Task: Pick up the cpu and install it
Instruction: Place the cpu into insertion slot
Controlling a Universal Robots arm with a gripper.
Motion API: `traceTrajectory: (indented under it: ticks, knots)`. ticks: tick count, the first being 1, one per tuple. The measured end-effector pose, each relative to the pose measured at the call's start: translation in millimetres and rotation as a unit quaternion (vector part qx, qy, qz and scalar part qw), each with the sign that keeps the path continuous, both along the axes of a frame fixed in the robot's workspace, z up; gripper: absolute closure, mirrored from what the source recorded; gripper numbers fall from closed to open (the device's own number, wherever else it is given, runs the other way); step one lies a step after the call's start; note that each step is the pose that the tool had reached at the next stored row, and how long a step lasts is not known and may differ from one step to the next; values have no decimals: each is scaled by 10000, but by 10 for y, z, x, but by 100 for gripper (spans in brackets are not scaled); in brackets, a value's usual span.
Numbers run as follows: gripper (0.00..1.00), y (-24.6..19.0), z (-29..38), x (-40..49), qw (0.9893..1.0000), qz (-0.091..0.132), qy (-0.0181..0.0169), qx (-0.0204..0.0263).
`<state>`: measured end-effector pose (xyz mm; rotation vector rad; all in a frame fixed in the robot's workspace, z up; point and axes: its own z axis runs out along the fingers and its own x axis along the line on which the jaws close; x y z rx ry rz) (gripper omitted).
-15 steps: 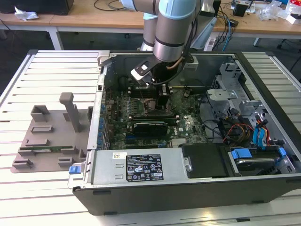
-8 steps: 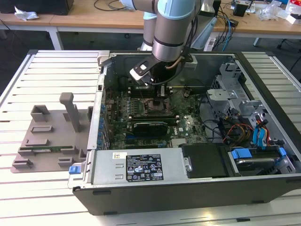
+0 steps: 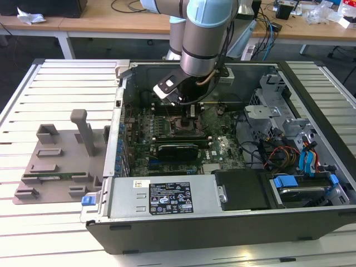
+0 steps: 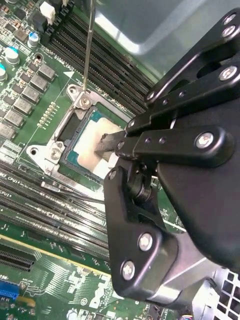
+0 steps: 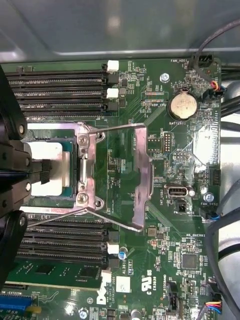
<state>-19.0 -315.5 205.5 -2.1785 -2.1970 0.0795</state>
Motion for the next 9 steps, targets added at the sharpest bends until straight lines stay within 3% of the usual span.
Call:
traceTrajectory:
  ticks: [6,8,9]
  knots:
    - [89,1,0,129,10000,0,14,1]
    - [89,1,24,132,10000,0,14,2]
    - [89,1,70,133,10000,-1,15,1]
